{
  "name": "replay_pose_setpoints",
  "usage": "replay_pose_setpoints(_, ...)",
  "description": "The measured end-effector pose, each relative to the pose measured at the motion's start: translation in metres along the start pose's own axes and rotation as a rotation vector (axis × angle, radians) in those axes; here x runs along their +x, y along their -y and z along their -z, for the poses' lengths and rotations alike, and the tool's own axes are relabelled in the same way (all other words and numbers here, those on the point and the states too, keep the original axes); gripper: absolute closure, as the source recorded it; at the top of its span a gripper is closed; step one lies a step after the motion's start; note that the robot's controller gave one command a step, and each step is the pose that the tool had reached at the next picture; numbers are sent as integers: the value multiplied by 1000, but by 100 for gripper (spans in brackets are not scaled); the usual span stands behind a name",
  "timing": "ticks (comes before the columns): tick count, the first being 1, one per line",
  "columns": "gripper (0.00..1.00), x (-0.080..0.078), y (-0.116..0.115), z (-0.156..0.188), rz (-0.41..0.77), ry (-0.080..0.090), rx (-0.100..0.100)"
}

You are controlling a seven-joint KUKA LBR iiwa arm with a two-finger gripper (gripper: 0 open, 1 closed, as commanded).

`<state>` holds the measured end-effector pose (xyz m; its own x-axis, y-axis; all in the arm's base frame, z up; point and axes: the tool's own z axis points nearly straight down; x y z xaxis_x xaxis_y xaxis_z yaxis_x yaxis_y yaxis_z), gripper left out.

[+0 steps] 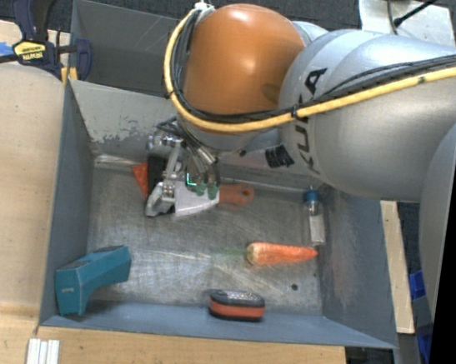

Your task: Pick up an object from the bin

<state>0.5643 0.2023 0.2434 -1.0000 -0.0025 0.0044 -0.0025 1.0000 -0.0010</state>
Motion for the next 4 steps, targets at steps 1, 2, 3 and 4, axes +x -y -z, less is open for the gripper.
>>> replay_pose_setpoints(1,0,-2,1,4,-2,7,-3)
replay_pose_setpoints(2,0,-1,-4,12,114,7,-1)
replay_pose_setpoints(3,0,-6,-13,27,289,9,-1)
replay_pose_setpoints(4,0,-12,-14,-7,358,12,-1)
